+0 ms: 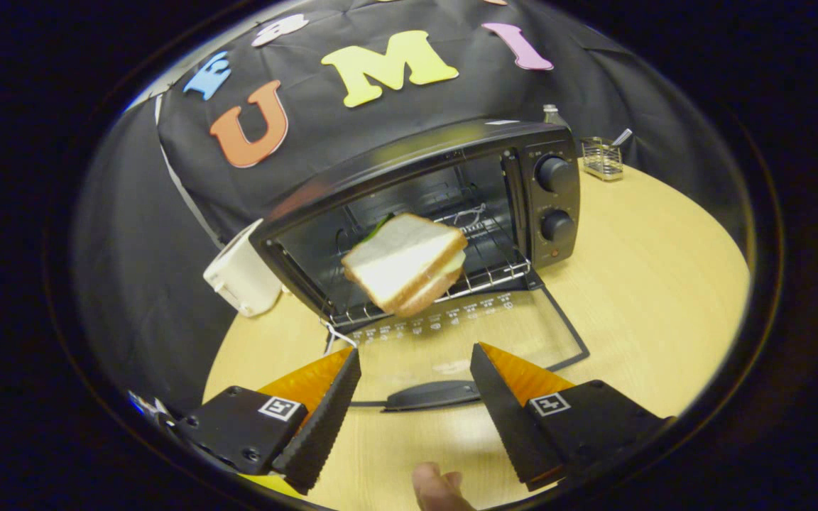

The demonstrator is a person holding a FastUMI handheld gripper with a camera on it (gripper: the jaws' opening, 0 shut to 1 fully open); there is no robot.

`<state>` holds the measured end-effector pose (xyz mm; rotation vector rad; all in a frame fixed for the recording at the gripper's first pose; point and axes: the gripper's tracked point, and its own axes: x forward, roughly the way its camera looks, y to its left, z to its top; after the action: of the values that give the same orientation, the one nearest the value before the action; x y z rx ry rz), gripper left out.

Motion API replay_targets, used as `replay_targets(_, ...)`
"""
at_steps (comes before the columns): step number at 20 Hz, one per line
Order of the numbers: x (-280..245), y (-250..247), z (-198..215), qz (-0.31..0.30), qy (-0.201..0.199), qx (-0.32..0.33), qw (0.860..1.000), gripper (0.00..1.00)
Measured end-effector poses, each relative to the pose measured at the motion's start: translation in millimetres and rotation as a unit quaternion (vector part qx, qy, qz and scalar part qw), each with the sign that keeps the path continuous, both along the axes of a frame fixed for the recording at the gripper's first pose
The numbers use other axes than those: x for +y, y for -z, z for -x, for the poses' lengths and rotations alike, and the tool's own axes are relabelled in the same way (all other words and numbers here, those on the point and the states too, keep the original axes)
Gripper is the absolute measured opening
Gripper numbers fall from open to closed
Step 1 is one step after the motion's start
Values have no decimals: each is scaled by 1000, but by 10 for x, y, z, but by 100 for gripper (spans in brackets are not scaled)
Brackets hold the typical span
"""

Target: Open the toaster oven, put the food inside, and close the toaster oven door.

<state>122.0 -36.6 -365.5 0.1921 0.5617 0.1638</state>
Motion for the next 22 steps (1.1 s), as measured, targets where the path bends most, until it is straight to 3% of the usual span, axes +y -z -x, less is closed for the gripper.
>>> replay_targets(5, -119, 208, 164, 42, 12, -18, 999, 100)
replay_targets(12, 35, 703, 339, 71, -23, 15, 997, 100)
replay_targets(17, -57, 729, 212, 95, 5, 8, 995, 100)
replay_targets(22, -40, 686, 197, 104, 8, 9, 994, 100)
